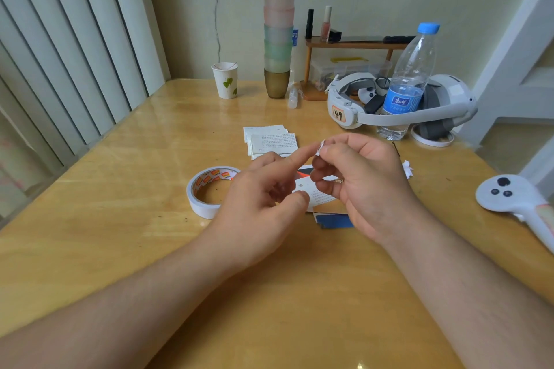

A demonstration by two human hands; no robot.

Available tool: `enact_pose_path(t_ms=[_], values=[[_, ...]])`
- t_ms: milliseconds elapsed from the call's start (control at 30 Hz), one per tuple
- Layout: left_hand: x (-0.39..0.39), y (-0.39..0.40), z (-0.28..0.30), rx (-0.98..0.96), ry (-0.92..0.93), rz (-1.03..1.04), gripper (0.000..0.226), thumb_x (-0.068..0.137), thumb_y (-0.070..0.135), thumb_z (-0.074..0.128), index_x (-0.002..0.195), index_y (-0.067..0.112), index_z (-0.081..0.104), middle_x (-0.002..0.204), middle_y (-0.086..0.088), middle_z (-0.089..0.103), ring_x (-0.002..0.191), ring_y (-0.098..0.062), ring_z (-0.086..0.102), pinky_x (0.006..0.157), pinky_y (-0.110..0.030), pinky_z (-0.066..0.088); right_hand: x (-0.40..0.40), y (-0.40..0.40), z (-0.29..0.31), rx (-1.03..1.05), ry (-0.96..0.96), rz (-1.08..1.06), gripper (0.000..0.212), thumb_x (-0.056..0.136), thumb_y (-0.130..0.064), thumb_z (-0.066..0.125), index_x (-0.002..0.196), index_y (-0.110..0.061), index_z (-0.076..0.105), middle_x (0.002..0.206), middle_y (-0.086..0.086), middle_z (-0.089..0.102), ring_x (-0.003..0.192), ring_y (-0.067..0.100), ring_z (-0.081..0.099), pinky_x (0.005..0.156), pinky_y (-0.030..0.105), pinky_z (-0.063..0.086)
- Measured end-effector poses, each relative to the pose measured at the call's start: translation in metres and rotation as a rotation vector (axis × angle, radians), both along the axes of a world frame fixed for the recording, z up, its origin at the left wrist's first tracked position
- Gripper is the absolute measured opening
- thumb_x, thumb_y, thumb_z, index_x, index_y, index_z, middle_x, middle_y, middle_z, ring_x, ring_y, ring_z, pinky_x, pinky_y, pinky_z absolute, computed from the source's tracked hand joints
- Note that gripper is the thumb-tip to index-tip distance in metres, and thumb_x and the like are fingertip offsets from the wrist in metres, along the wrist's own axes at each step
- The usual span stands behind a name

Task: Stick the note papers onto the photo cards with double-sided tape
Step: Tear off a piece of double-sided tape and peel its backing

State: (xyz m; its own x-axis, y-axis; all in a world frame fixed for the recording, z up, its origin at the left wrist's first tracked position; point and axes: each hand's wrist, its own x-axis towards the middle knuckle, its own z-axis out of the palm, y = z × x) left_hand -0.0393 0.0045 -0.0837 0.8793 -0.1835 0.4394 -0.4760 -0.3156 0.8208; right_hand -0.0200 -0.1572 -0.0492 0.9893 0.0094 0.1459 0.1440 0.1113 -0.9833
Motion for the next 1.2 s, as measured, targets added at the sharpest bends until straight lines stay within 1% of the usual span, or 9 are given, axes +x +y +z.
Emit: enact_pose_path(t_ms=[200,333,400,467,533,700,900,1100,1200], values=[[0.001,0.001,-0.001,0.016,-0.010,0.004,0.063,0.085,0.019,0.061,0.139,0.050,0.059,0.080,0.011,0.044,0.083,-0.011,0.051,0.080,-0.012,0.040,0.001,0.000,-0.001,-0.019,0.013,-0.010,0.024,0.095,-0.004,0.061,0.075,-0.013,0.070,0.066,0.003,0.063,0.064,0.016,0.063,0.064,0.034,0.052],[0.001,0.000,-0.001,-0.020,0.035,-0.016,0.065,0.084,0.019,0.062,0.139,0.053,0.060,0.082,0.009,0.044,0.081,-0.012,0.049,0.081,-0.018,0.042,0.001,0.000,-0.002,-0.030,0.013,0.011,0.023,0.097,-0.006,0.059,0.078,-0.014,0.068,0.067,0.001,0.062,0.064,0.015,0.062,0.063,0.033,0.051],[0.001,-0.001,0.000,-0.097,0.100,-0.062,0.066,0.083,0.017,0.063,0.139,0.051,0.061,0.083,0.003,0.043,0.081,-0.016,0.046,0.081,-0.025,0.042,0.001,0.000,-0.002,-0.019,0.013,0.020,0.022,0.097,-0.006,0.058,0.079,-0.015,0.067,0.068,0.000,0.061,0.063,0.015,0.060,0.063,0.033,0.050],[0.001,-0.002,0.002,-0.184,0.179,-0.144,0.067,0.082,0.013,0.063,0.141,0.046,0.062,0.087,-0.013,0.041,0.082,-0.025,0.043,0.083,-0.033,0.043,0.002,0.000,-0.002,-0.005,0.012,0.021,0.022,0.098,-0.005,0.058,0.080,-0.015,0.067,0.068,0.001,0.060,0.062,0.015,0.059,0.062,0.032,0.050],[0.000,-0.002,0.003,-0.277,0.260,-0.257,0.069,0.083,0.008,0.061,0.143,0.041,0.062,0.088,-0.019,0.039,0.080,-0.026,0.042,0.083,-0.036,0.047,0.002,0.001,-0.002,0.015,0.015,0.020,0.022,0.098,-0.005,0.058,0.080,-0.015,0.066,0.069,0.001,0.060,0.062,0.015,0.058,0.062,0.031,0.049],[0.001,-0.003,0.004,-0.497,0.501,-0.451,0.073,0.078,0.000,0.053,0.139,0.038,0.066,0.089,-0.001,0.048,0.077,-0.013,0.049,0.076,-0.030,0.051,0.002,0.001,-0.002,0.068,0.016,0.007,0.023,0.098,-0.004,0.058,0.080,-0.015,0.066,0.068,0.001,0.058,0.059,0.015,0.055,0.063,0.033,0.047],[0.001,-0.003,0.008,-0.686,0.687,-0.587,0.075,0.068,0.006,0.058,0.137,0.033,0.069,0.091,0.000,0.049,0.074,-0.015,0.047,0.076,-0.033,0.048,0.003,0.002,-0.004,0.094,0.013,0.038,0.031,0.098,-0.004,0.058,0.074,-0.021,0.068,0.069,0.001,0.057,0.060,0.016,0.054,0.064,0.033,0.045],[0.004,-0.002,0.008,-0.810,0.782,-0.669,0.073,0.068,0.010,0.058,0.139,0.029,0.068,0.092,-0.001,0.050,0.075,-0.015,0.046,0.077,-0.032,0.047,0.004,0.001,-0.007,0.100,0.002,0.066,0.006,0.084,-0.016,0.063,0.080,-0.019,0.067,0.069,0.001,0.057,0.060,0.014,0.054,0.062,0.029,0.048],[0.006,-0.001,0.008,-0.831,0.803,-0.679,0.075,0.067,0.008,0.056,0.139,0.029,0.068,0.094,-0.002,0.049,0.075,-0.015,0.046,0.078,-0.032,0.047,0.005,0.000,-0.008,0.104,0.001,0.070,0.018,0.092,-0.009,0.061,0.079,-0.019,0.068,0.069,0.001,0.057,0.060,0.014,0.054,0.064,0.031,0.047]])
